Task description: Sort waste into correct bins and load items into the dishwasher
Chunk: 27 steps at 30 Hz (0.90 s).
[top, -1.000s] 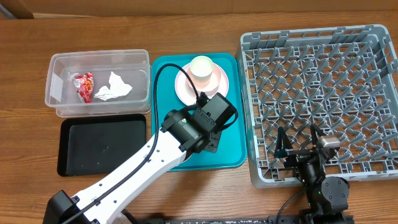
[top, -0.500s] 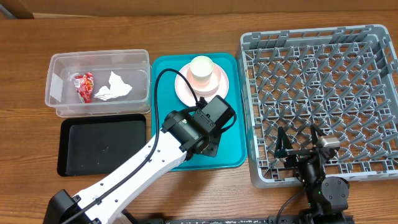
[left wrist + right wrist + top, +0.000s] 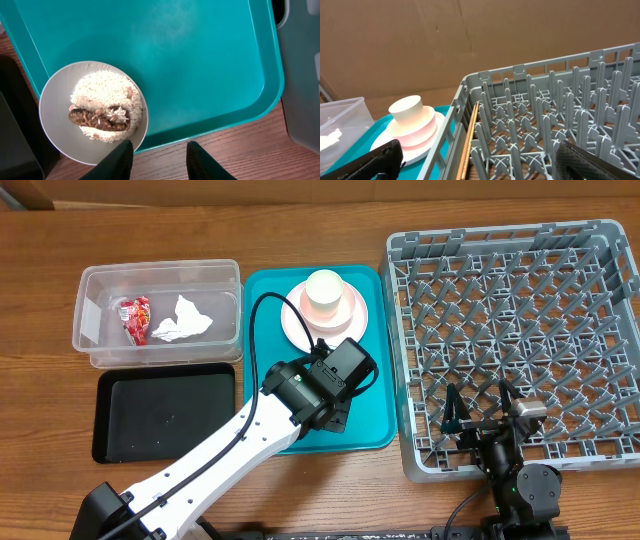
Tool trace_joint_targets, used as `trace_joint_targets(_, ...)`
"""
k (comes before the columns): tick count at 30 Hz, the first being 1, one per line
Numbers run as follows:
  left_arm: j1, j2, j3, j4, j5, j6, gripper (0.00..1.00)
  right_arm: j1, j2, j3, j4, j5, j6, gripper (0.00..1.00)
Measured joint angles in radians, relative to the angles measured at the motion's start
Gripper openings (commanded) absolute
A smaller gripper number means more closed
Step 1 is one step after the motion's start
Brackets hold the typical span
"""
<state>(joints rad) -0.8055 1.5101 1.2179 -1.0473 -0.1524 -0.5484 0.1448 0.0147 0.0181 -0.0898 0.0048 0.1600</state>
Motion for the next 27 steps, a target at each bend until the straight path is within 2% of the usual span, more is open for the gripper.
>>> trace_joint_targets(27, 0.0, 0.0, -0.001, -0.026, -0.002, 0.0, 0.38, 0.0, 0.0, 0.0, 0.0, 0.0, 0.0, 1.0)
